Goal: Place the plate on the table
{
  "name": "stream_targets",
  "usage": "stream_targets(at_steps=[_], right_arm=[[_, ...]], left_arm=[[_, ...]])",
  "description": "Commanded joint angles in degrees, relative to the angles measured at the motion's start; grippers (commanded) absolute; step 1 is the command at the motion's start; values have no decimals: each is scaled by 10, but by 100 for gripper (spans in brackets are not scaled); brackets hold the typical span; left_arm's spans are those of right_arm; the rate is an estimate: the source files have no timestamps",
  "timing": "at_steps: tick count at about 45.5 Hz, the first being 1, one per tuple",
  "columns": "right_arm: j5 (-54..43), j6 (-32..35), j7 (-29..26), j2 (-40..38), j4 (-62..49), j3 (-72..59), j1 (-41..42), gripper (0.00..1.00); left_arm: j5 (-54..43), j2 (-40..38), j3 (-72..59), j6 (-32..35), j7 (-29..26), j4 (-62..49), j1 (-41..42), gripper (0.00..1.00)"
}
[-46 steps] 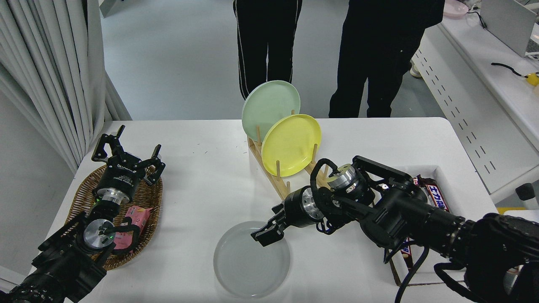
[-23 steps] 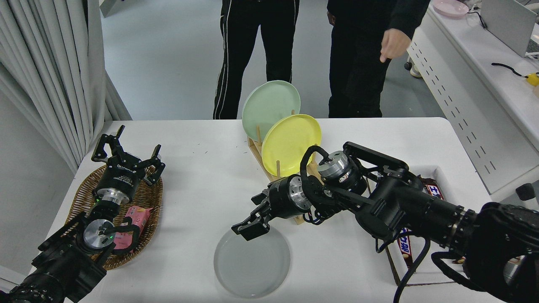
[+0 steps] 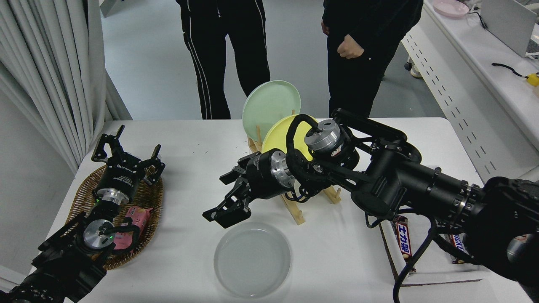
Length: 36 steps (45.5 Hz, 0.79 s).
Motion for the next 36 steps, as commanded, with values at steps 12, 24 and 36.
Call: stream_targets(at_steps=[12,24,36], right_arm=[[-4,125,-4,-129,71,-18,98,100],[-83,255,0,-176,69,-53,101,99],[-199,328,29,-216,65,-48,92,100]], left_arm=[[0,0,-1,1,0,0,0,100],[0,0,0,1,0,0,0,100],[0,0,-1,1,0,-1,0,100]])
